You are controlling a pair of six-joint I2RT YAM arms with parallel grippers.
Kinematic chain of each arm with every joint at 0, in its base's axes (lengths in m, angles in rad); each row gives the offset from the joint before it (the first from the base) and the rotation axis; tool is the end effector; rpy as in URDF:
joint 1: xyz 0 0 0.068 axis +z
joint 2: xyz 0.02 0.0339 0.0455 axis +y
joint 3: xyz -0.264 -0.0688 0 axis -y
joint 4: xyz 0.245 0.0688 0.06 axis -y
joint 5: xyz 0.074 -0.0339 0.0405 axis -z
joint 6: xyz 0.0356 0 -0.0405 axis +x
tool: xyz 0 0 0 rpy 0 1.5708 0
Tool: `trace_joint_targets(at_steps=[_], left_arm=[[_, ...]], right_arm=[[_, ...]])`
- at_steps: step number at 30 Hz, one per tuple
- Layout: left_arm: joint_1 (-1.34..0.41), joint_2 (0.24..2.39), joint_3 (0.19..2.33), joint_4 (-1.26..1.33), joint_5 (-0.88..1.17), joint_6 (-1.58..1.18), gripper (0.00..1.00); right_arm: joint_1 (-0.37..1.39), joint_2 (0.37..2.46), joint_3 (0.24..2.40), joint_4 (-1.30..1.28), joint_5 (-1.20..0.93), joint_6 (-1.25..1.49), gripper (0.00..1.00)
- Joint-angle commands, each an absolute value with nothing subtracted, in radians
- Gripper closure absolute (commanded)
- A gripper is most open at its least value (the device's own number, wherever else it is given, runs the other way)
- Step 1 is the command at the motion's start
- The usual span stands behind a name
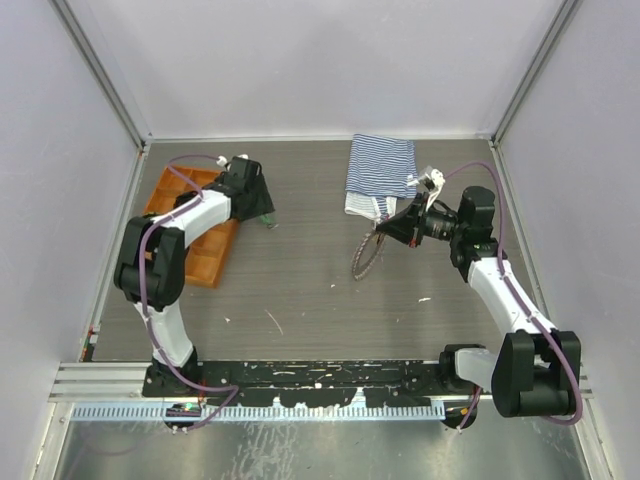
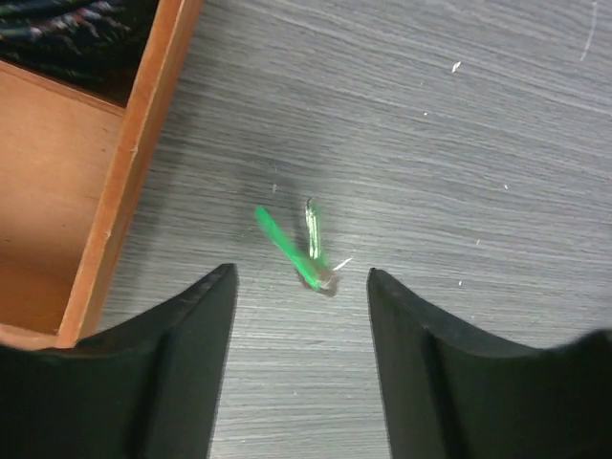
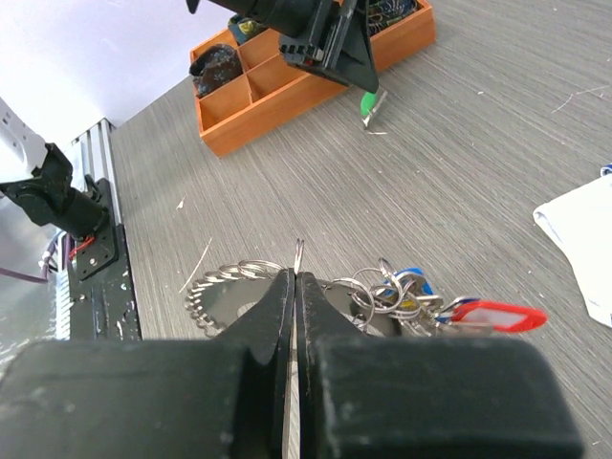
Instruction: Remove the keys from the keyring
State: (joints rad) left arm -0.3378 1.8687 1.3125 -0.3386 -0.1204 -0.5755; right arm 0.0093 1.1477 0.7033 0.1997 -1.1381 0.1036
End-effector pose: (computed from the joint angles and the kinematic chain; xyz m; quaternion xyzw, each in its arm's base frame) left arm 0.3841 -0.1304 0.2022 -0.1315 0.9327 -0.0950 0.3221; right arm 0.2446 0.0346 0.2815 -0.3000 0.6788 0.4532 0.4937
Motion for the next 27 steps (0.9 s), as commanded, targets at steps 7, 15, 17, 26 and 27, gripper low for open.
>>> trace_joint_targets(at_steps=[7, 15, 17, 26, 27], left_arm=[[-0.332, 1.414, 1.106, -0.142, -0.026, -0.52, 0.3], [-0.332, 1.0, 0.66, 0.134, 0.274, -0.635, 0.21], [-0.332, 0.926, 0.595, 0.142, 0.301, -0.671, 0.21], [-0.331, 0.612, 0.514, -0.089, 0.235, -0.667, 0.18], [-0.332, 0.584, 0.511, -0.108, 0.227, -0.664, 0.18]], right_arm=[[0.198, 1.264, 0.922, 0.005, -0.907, -0.091, 0.99], [0.326, 1.529, 1.194, -0.016, -0.684, -0.071, 0.99], [0.371, 1.599, 1.282, -0.038, -0.584, -0.066, 0.99], [0.472, 1.898, 1.617, -0.083, -0.219, 0.072, 0.96], [0.476, 1.923, 1.647, -0.084, -0.205, 0.07, 0.96]])
